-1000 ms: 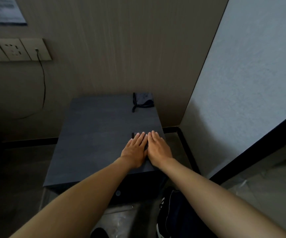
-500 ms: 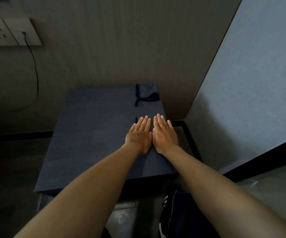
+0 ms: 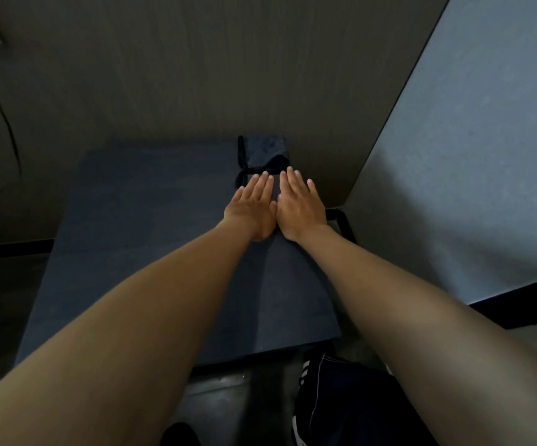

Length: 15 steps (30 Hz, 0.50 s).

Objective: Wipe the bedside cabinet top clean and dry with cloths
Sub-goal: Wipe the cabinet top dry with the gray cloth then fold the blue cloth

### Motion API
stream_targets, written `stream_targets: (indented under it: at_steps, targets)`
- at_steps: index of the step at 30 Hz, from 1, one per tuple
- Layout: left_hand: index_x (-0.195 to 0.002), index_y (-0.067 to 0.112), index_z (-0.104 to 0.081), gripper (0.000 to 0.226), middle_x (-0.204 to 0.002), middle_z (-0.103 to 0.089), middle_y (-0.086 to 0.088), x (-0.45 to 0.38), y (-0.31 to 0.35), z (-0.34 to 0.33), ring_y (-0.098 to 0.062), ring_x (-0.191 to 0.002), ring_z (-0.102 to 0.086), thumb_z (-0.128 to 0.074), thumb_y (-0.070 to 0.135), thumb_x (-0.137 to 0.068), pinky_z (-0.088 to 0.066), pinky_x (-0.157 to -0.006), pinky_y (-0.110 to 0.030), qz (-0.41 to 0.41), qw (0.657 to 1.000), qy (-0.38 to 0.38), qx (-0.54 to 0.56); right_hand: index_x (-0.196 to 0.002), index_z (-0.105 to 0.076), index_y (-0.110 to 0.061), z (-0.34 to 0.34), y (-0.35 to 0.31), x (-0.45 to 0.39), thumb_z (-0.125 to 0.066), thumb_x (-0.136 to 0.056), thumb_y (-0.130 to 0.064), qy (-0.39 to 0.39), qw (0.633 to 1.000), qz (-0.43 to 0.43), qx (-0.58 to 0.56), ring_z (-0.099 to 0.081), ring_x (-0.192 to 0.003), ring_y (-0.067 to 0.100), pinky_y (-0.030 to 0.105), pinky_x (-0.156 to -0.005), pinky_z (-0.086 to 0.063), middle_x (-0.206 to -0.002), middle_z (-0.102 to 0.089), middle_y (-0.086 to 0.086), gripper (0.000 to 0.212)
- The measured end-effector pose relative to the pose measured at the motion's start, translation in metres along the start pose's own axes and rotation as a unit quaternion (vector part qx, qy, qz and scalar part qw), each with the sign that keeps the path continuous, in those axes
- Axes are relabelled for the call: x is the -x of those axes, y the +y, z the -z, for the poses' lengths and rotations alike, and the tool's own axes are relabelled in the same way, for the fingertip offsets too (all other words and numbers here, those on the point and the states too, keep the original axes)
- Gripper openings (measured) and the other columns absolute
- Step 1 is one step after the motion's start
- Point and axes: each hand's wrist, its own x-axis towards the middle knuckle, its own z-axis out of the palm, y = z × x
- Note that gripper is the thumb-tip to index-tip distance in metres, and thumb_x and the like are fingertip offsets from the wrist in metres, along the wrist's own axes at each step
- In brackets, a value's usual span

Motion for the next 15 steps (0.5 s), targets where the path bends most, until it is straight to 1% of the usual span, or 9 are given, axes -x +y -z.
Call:
stream_targets:
  at_steps: [6, 9, 15]
  targets:
    - [-0.154, 0.013, 0.016, 0.06, -0.162, 0.022, -0.001, 0.007, 0.004, 0.0, -0.017, -0.148, 0.019, -0.009, 0.037, -0.105, 0.004, -0.122, -0.039, 0.005, 1.0, -0.007, 0.005, -0.157, -0.001, -0.005, -0.002, 0.001, 0.005, -0.024, -0.106, -0.03, -0.005, 1.0, -0.003, -0.028, 0.004, -0.153, 0.023, 0.041, -0.124, -0.002, -0.166, 0.003, 0.012, 0.061]
    - [-0.154, 0.013, 0.015, 0.06, -0.162, 0.021, -0.002, 0.022, 0.011, -0.004, -0.018, -0.149, 0.019, -0.008, 0.037, -0.105, 0.004, -0.123, -0.04, -0.006, 1.0, -0.005, 0.009, -0.157, -0.001, -0.005, -0.004, 0.002, 0.023, -0.025, -0.106, -0.031, -0.004, 1.0, -0.006, -0.029, 0.003, -0.153, 0.023, 0.042, -0.124, -0.003, -0.166, 0.002, 0.013, 0.063]
    - [-0.154, 0.013, 0.016, 0.059, -0.161, 0.022, -0.002, 0.069, 0.03, -0.02, -0.018, -0.148, 0.02, -0.008, 0.036, -0.105, 0.002, -0.123, -0.04, -0.003, 1.0, 0.003, -0.001, -0.157, -0.001, -0.005, -0.004, -0.001, 0.075, -0.027, -0.105, -0.033, -0.001, 1.0, -0.005, -0.022, 0.003, -0.153, 0.023, 0.041, -0.124, -0.003, -0.166, 0.002, 0.013, 0.065]
